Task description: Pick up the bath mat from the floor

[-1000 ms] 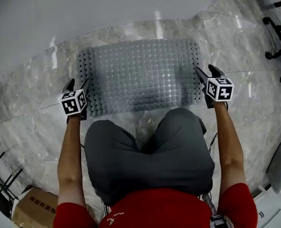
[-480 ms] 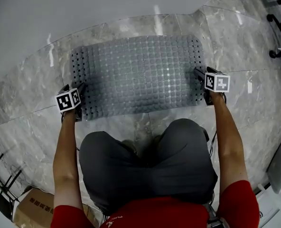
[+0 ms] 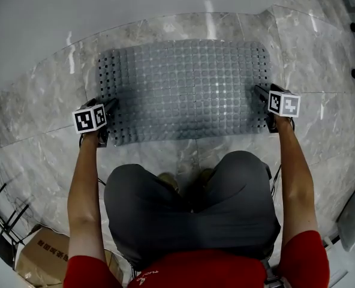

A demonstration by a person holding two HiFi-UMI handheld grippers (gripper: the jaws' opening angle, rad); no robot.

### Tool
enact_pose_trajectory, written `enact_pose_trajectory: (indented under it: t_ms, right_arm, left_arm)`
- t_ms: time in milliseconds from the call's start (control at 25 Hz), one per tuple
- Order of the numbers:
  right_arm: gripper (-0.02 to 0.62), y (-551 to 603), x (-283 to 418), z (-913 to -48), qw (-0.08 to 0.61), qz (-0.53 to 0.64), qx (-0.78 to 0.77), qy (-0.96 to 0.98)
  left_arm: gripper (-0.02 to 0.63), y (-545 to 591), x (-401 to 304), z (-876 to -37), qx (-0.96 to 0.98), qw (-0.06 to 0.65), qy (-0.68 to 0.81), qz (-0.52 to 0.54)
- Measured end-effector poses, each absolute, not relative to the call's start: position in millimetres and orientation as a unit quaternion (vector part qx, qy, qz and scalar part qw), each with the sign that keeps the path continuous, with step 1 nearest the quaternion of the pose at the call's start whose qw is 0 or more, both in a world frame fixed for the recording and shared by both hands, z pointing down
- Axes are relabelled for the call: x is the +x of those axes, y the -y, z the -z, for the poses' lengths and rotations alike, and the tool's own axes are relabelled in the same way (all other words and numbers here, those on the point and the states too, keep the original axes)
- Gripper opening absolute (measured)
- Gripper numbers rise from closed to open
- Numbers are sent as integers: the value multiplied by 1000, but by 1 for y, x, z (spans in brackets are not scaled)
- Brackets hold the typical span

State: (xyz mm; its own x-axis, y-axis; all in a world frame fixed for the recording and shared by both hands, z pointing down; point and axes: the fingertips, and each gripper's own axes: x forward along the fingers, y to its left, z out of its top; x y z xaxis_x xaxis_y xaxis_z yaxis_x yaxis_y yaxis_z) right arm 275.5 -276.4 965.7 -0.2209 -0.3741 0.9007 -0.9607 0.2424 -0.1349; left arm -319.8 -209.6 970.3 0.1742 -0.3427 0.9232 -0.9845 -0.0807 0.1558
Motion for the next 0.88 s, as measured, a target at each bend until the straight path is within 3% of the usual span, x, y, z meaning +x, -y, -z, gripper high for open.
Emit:
enact_pose_trajectory:
  t_ms: [240, 360, 600, 720, 880]
  right_arm:
    - [295, 275, 270, -964, 390, -370, 488, 688]
    - [215, 274, 261, -963, 377, -382, 478, 696]
    - [106, 272, 242, -956, 370, -377, 454, 717]
    - [52, 272, 231, -948, 379, -356, 438, 733]
    - [43, 268, 226, -933, 365, -338, 445, 745]
  left_arm:
    - [349, 209, -316, -970, 630, 411, 531, -390]
    - [314, 210, -313, -968, 633, 410, 529, -388]
    - [118, 211, -291, -965, 657, 412, 509, -373]
    - [65, 211, -286, -961, 667, 409, 504, -366]
    - [43, 210, -278, -947, 691, 405, 492, -341]
